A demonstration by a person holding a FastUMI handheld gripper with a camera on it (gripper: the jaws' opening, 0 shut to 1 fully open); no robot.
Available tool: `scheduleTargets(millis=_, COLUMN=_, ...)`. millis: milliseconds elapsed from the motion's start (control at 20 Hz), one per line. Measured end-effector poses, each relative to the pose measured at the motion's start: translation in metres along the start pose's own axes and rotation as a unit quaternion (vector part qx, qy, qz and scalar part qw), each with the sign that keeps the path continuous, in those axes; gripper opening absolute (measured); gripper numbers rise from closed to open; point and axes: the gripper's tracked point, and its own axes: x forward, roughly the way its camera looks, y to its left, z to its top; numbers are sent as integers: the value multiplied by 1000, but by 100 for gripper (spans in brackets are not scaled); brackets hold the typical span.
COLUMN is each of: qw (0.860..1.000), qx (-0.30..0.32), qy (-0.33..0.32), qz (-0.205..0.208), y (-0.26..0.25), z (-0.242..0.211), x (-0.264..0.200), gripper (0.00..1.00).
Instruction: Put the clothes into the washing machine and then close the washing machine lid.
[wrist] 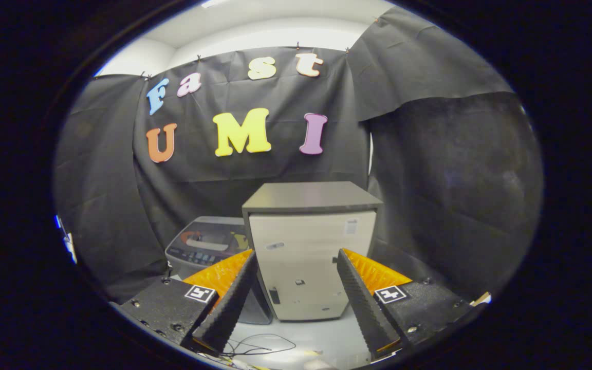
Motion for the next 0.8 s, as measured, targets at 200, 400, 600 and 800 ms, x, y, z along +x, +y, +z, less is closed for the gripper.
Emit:
scheduleTargets(millis=200, qw=1000, qx=5, qy=14, qz=-13, y=-24, z=-30, x=-35, gripper=98)
scheduleTargets(millis=400, qw=1000, qx=1, qy=7, qz=-11, y=-29, z=-30, x=-43, gripper=98)
scheduleTargets(millis=600, qw=1000, qx=3, qy=2, qz=-6, y=-28, z=-24, x=-48, gripper=98)
scheduleTargets(millis=800, qw=1000, qx=-3, qy=0, qz=-5, y=-30, z=-23, x=-49, gripper=98)
